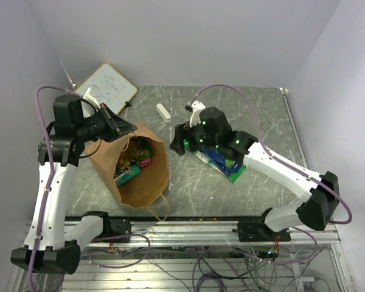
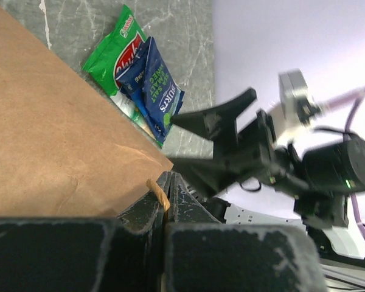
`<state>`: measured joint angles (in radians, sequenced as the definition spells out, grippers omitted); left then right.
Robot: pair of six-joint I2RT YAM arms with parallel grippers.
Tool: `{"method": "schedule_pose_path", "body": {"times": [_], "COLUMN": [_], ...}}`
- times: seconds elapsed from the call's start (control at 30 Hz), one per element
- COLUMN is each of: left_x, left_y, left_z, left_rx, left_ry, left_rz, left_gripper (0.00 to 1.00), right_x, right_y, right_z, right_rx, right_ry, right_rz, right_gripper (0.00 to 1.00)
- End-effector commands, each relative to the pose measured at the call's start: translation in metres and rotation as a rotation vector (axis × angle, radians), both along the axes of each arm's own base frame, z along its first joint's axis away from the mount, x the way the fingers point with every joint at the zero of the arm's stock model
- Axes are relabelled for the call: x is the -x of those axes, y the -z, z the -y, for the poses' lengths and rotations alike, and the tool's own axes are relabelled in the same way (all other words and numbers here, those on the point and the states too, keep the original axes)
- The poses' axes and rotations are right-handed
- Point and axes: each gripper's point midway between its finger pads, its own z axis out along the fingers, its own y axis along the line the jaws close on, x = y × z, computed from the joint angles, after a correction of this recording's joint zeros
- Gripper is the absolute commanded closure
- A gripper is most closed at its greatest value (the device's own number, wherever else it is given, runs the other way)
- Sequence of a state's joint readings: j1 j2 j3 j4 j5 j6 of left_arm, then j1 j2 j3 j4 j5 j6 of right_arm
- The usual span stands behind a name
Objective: Take the snacks out of the paper bag
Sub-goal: Place the snack at the center of the board, then take out the snack from the paper bag.
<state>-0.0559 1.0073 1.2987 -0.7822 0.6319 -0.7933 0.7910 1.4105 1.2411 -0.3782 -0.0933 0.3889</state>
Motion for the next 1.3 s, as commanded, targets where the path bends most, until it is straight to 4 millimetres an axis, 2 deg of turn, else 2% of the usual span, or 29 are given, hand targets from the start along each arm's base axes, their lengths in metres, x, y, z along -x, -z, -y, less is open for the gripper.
{"method": "schedule_pose_path", "body": {"times": [0.0,0.1,0.2,0.33,0.5,0.6,0.73,0.83,0.93,1.1,1.27], "left_x": [-0.006,-0.008,-0.011,-0.016,-0.013,-0.01,-0.009,-0.008,-0.009,-0.005,-0.002], "left_y": [-0.005,-0.007,-0.008,-0.017,-0.022,-0.02,-0.021,-0.023,-0.027,-0.024,-0.019], "left_z": [-0.005,-0.004,-0.003,-0.004,-0.004,-0.002,-0.002,-0.002,-0.001,0.0,0.0], "left_rx": [-0.028,-0.027,-0.025,-0.033,-0.016,0.003,0.003,-0.003,0.006,0.007,-0.022], "left_ry": [-0.021,-0.019,-0.007,-0.018,-0.022,-0.021,-0.017,-0.013,-0.013,0.003,0.022], "left_rz": [0.045,0.058,0.062,0.096,0.113,0.106,0.109,0.111,0.115,0.089,0.078], "left_gripper": [0.93,0.93,0.93,0.93,0.93,0.93,0.93,0.93,0.93,0.93,0.93], "right_x": [0.031,0.072,0.11,0.135,0.152,0.148,0.127,0.11,0.092,0.069,0.037], "right_y": [-0.074,-0.081,-0.078,-0.049,-0.009,0.018,0.034,0.048,0.063,0.077,0.086], "right_z": [-0.042,-0.07,-0.096,-0.122,-0.145,-0.155,-0.171,-0.18,-0.188,-0.199,-0.203], "right_rx": [-0.123,-0.131,-0.106,-0.001,0.11,0.219,0.276,0.314,0.37,0.384,0.429], "right_ry": [-0.139,-0.285,-0.469,-0.673,-0.926,-1.051,-1.1,-1.071,-1.038,-0.99,-0.911], "right_rz": [0.297,0.481,0.647,0.837,1.064,1.123,1.135,1.145,1.153,1.157,1.158], "right_gripper": [0.21,0.2,0.18,0.15,0.14,0.15,0.17,0.2,0.27,0.36,0.37]}}
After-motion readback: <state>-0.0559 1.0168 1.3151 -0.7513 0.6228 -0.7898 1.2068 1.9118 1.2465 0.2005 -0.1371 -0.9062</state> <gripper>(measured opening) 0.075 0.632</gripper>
